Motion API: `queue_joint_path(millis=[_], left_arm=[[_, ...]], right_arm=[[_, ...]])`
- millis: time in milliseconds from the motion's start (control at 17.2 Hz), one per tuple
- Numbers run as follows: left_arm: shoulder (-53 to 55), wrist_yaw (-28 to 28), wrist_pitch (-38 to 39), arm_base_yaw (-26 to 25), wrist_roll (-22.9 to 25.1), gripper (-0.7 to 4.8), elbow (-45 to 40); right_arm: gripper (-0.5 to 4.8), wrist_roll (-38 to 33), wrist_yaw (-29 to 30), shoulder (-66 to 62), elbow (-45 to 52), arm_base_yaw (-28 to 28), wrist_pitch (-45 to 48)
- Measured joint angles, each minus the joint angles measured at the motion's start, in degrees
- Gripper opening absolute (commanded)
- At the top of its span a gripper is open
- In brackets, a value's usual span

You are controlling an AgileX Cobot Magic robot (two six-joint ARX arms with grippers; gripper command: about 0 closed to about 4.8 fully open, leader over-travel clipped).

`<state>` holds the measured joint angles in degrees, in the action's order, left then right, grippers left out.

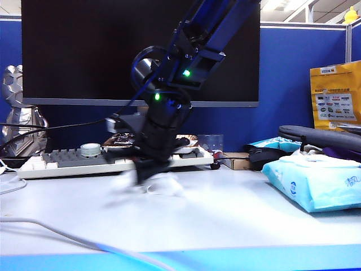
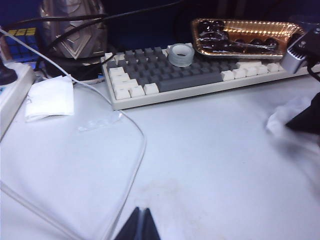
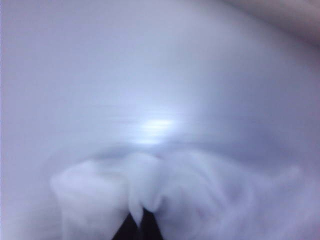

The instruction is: Use the wet wipes on the table to wipe the cherry juice off the table, then put the wipes back on the table.

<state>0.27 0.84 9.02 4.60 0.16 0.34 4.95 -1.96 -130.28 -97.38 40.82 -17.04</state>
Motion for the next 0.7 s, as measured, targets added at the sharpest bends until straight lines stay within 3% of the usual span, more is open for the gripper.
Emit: queue_joint_path(millis=[116, 174, 232, 290, 406, 523, 697], left_arm=[[0.0, 0.0, 0.0, 0.0, 0.0, -0.03, 0.0], [0.0, 0.0, 0.0, 0.0, 0.0, -0.03, 0.0], [0.0, 0.0, 0.0, 0.0, 0.0, -0.03, 0.0], [0.0, -0.02, 0.0, 0.0, 0.0, -0.03, 0.0], [0.0, 0.0, 0.0, 0.0, 0.0, -0.03, 0.0], [0.0, 0.0, 0.0, 0.0, 0.0, -0.03, 0.0], [0.0, 0.0, 0.0, 0.0, 0.0, -0.03, 0.0]], right_arm=[[-0.05, 0.77, 21.49, 0.13, 0.02, 1.01, -3.72], [-0.05, 0.77, 26.32, 0.07, 0.04, 1.79, -5.84], [-0.05, 0.74, 26.43, 0.07, 0.02, 2.54, -6.78], [-0.05, 0.7, 22.82, 0.37, -0.04, 3.3, -7.15], [-0.05, 0.61, 6.32, 0.85, -0.42, 2.82, -6.62], [-0.05, -2.01, -5.7, 0.85, -0.7, -3.63, -6.91], [-0.05, -5.44, -11.04, 1.09, -0.83, -11.85, -9.16]])
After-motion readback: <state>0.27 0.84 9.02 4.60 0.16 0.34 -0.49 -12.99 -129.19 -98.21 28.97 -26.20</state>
